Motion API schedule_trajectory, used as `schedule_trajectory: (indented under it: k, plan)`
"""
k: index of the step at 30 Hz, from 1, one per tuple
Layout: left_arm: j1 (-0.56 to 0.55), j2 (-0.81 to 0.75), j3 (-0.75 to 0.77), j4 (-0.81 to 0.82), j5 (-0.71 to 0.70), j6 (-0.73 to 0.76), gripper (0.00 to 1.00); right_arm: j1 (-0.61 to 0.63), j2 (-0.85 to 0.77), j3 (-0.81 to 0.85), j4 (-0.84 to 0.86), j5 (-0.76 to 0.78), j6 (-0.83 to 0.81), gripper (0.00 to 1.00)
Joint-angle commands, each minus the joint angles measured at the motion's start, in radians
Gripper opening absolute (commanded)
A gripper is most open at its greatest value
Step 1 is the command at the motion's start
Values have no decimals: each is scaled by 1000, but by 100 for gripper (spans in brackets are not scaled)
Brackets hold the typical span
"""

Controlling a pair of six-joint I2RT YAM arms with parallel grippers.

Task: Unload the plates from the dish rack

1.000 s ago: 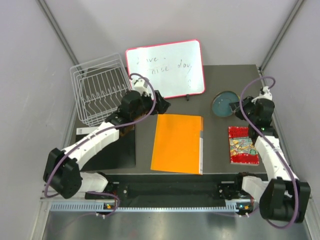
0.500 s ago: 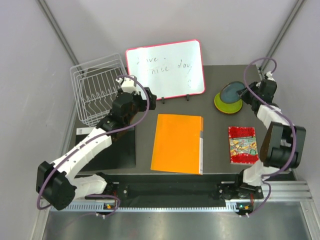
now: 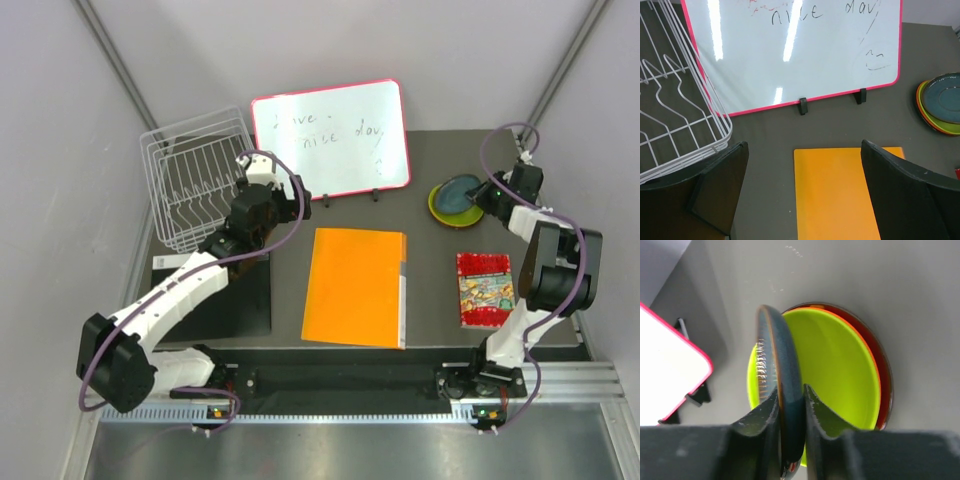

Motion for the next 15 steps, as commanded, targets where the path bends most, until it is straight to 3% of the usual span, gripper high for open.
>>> schedule_trajectory:
  k: [1, 4, 5, 8, 11, 13, 15]
  plan:
    - [7, 4, 1, 43, -3, 6, 98, -6, 7, 21, 81, -56, -15, 35]
    - [9, 5, 1, 33, 4, 3, 98, -6, 6, 13, 62, -60, -32, 41]
    - [9, 4, -1, 30, 3, 3, 98, -6, 1, 11, 55, -53, -35, 51]
    - [9, -1, -6, 27, 0, -1, 99, -6, -14, 10, 26, -36, -63, 68]
    - [10, -7, -9, 20, -2, -9, 99, 2, -40, 34, -61, 40, -116, 73]
    - [10, -7, -7, 16, 3, -12, 99, 28, -78, 65, -123, 117, -167, 99]
    - [10, -9, 1, 9, 4, -9, 99, 46, -111, 76, -178, 171, -195, 100]
